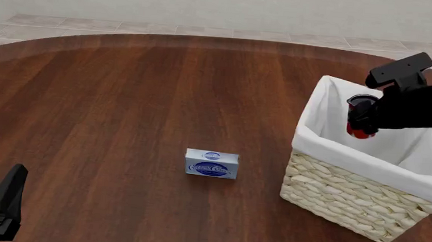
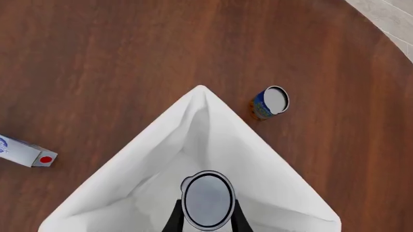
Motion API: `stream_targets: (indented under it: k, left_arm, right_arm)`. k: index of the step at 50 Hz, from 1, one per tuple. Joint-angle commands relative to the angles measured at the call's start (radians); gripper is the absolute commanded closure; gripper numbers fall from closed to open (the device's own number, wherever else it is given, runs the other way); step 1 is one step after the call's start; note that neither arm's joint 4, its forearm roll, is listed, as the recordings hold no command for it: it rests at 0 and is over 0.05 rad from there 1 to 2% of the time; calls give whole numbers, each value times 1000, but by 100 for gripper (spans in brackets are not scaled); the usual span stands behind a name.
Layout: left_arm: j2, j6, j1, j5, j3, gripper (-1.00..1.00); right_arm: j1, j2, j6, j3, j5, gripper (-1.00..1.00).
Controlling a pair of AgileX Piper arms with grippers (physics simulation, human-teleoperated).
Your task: Pick up the tomato sauce, and put it in the basket.
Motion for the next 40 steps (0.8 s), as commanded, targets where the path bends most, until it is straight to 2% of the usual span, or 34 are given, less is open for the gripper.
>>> stream_targets:
  k: [1,12,13,40]
  left_arm:
    - [0,0,0,0,0,-100]
    - [0,0,0,0,0,-100]
    - [0,0,0,0,0,-100]
    - [0,0,0,0,0,-100]
  right_arm:
    - [8,32,12,11,46,100]
    - [4,63,-8,17,67,100]
    - [9,66,-6,16,69,-100]
    - [-28,42,-47,-29,101,-100]
